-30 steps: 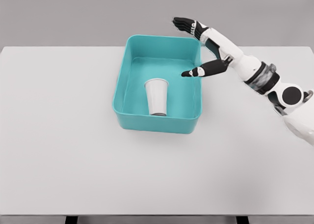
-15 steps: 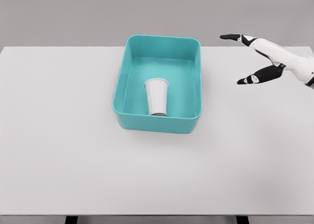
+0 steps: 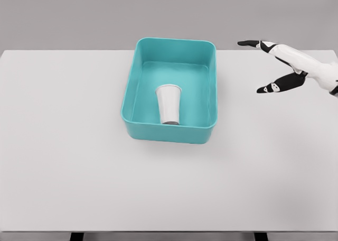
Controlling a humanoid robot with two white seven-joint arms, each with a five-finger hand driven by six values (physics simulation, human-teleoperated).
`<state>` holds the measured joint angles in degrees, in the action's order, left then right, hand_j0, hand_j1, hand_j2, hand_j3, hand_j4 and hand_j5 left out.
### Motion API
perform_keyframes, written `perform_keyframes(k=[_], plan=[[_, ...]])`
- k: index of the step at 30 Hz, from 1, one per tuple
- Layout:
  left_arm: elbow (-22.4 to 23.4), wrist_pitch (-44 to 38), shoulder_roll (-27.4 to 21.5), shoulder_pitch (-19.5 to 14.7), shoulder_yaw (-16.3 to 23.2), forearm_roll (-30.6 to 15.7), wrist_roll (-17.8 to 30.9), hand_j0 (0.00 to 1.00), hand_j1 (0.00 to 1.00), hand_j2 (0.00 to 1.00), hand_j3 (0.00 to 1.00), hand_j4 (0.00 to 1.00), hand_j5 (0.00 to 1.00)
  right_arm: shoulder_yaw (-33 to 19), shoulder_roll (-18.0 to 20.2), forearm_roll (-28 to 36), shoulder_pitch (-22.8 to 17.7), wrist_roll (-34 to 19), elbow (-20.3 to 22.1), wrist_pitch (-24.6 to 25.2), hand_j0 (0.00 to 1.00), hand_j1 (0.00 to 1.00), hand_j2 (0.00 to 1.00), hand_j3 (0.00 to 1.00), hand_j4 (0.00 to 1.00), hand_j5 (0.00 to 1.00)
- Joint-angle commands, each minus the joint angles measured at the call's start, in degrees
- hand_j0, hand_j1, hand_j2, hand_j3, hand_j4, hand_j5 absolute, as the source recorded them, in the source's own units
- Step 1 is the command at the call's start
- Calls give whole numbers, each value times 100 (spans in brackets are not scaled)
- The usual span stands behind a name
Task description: Put the paper cup into the basket with your right arm
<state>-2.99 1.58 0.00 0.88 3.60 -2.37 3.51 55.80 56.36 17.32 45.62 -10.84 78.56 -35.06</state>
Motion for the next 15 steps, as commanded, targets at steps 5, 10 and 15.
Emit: perform_keyframes(k=[5,10,15], plan=[[0,0,0,0,0,0,1,100,100,100,100,100,100,-16,279,-194,-26,-5,1,6,100,100,100,100,100,100],[0,0,0,0,0,0,1,100,100,100,100,100,100,-34,306,-203,-35,-5,1,6,100,100,100,100,100,100],[0,0,0,0,0,0,1,100,100,100,100,100,100,-25,323,-721,-70,-67,10,6,100,100,100,100,100,100]])
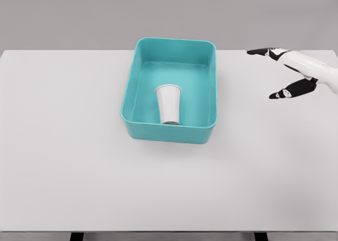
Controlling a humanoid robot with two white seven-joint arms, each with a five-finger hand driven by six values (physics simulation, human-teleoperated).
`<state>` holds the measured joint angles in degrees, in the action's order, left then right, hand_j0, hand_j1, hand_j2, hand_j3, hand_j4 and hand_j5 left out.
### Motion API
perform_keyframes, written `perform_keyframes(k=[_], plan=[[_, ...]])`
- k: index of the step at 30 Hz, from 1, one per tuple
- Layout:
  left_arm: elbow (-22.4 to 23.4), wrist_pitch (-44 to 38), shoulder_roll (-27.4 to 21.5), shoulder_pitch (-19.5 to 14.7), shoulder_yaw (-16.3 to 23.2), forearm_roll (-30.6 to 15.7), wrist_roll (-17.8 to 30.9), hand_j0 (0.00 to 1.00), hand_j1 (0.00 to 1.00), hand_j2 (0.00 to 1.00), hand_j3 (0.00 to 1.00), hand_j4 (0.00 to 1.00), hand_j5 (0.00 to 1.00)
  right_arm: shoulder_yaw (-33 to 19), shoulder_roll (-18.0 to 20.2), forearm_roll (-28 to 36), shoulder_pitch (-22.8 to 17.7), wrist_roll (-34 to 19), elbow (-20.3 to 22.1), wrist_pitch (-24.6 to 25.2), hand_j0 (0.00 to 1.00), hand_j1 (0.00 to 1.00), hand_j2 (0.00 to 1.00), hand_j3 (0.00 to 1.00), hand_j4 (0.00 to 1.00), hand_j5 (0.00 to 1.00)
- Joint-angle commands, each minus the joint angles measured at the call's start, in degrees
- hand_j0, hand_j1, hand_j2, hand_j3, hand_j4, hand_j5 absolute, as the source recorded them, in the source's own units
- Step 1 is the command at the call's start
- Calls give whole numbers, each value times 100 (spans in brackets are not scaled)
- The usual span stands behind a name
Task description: Put the paper cup into the basket with your right arm
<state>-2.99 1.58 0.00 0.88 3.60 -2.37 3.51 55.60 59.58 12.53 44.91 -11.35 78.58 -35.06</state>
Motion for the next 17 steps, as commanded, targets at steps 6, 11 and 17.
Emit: perform_keyframes(k=[6,11,17], plan=[[0,0,0,0,0,0,1,100,100,100,100,100,100,-6,-34,-638,-35,-16,44,6,100,100,100,100,100,100],[79,0,0,105,0,0,1,100,100,100,100,100,100,-6,-43,-630,-26,-16,79,6,100,100,100,100,100,100],[79,0,0,255,0,0,10,100,100,100,100,100,100,-6,-61,-629,-44,-16,132,6,100,100,100,100,100,100]])
